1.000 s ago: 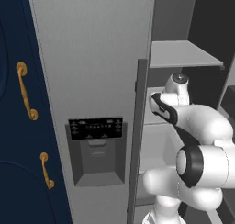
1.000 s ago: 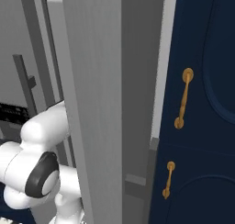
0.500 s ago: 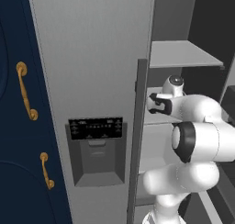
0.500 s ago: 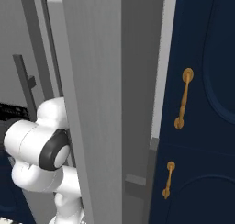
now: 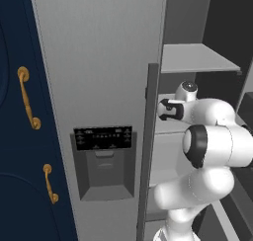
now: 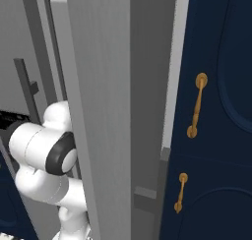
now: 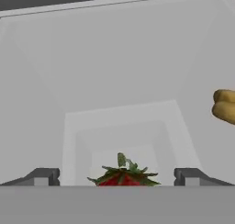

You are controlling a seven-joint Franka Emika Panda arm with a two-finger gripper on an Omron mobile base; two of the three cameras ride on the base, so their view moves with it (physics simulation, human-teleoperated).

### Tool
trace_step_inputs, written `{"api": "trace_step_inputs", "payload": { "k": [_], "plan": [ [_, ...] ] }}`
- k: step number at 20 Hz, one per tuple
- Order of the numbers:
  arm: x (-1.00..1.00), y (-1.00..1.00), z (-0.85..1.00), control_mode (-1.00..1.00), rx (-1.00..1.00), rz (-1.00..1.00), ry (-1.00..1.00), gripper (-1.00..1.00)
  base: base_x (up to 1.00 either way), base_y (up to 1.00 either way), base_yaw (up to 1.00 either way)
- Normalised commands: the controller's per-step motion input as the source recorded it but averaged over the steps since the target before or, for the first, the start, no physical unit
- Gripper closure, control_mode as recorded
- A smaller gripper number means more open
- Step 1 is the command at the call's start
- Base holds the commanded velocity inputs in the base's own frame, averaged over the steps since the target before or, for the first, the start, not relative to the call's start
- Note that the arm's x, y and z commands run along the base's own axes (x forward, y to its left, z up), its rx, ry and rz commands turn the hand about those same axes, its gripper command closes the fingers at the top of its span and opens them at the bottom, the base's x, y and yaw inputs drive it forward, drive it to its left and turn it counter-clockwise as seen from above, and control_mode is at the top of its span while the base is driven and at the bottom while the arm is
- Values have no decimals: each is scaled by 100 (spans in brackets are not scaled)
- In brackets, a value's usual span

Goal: Take the strawberry from the fridge and place it on top of the pancake, located on the dining counter.

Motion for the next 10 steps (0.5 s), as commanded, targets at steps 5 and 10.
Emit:
{"api": "trace_step_inputs", "payload": {
  "k": [5, 10],
  "plan": [
    [8, 0, -21, -100, 0, 0, 0, 100, 0, 0, 0],
    [-15, 0, -29, -100, 0, 0, 0, 100, 0, 0, 0]
  ]
}}
